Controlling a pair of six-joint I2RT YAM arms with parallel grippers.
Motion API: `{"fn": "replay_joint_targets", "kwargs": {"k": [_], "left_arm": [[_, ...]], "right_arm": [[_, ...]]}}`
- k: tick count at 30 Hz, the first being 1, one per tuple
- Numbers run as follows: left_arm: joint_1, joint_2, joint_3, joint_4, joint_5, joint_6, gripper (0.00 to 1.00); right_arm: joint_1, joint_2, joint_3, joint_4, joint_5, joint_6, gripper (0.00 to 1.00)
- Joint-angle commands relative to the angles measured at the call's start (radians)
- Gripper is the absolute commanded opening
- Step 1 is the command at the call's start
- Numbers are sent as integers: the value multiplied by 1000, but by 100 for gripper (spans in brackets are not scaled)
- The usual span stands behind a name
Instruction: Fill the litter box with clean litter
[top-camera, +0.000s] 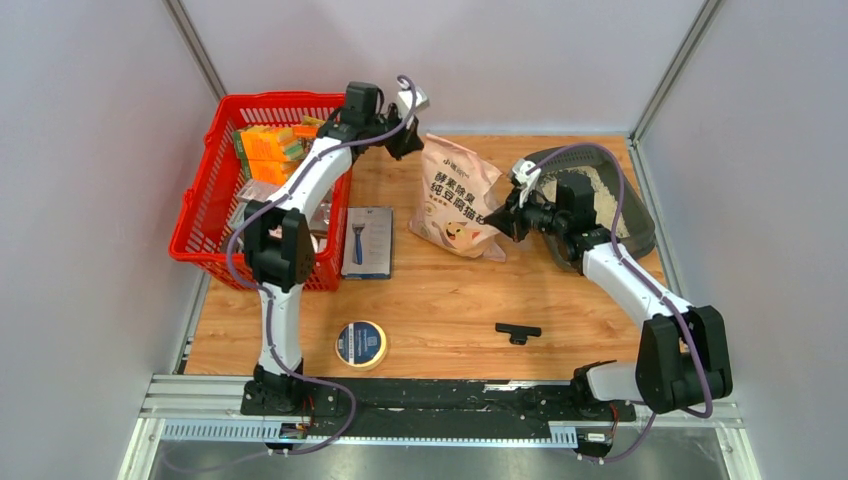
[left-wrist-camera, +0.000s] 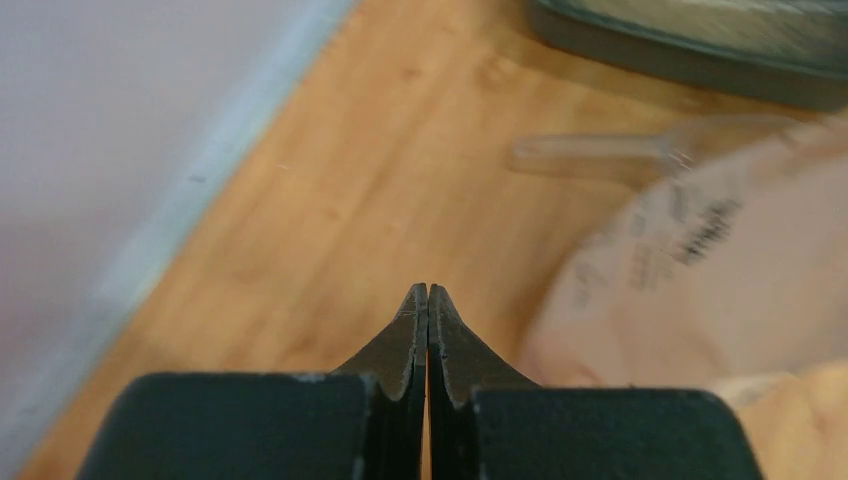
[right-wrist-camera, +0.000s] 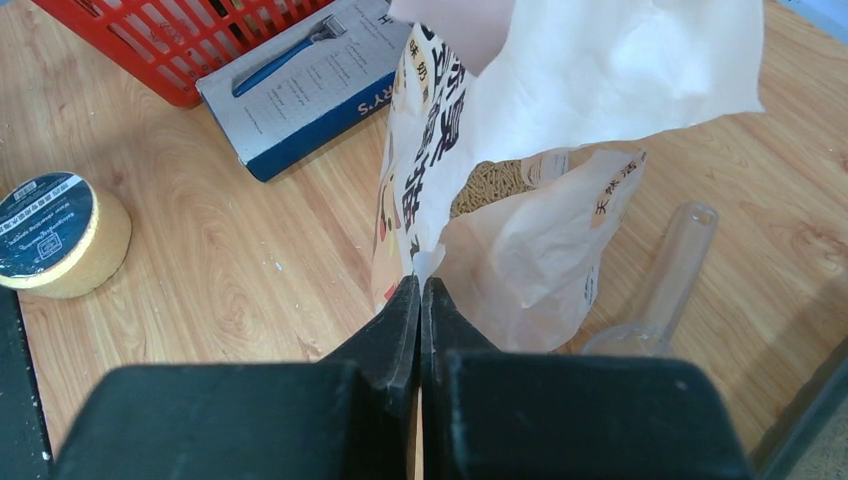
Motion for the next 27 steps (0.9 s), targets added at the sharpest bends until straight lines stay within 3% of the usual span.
{"fn": "replay_joint_targets", "kwargs": {"k": [1,10,19,21,23,27], "left_arm": [[-64,-244,-183,27,178,56,0],[-99,-432,-443,34,231,40,0],[-93,-594,-629,99,153,-28,0],[-76,-616,-600,192,73,-45,0],[-47,-598,-473,240,-10,-52,0],[-18,-362,-93,83,-65,-20,4]], "right_arm": [[1,-43,20,-25,14,-6,0],[0,-33,36,-31,42,-4,0],[-20,-9,73,-35,54,0,0],[-28,-15,66,-35,53,6,0],[-28,-21,55,-37,50,9,0],[-28,-33,24,-25,53,29,0]]}}
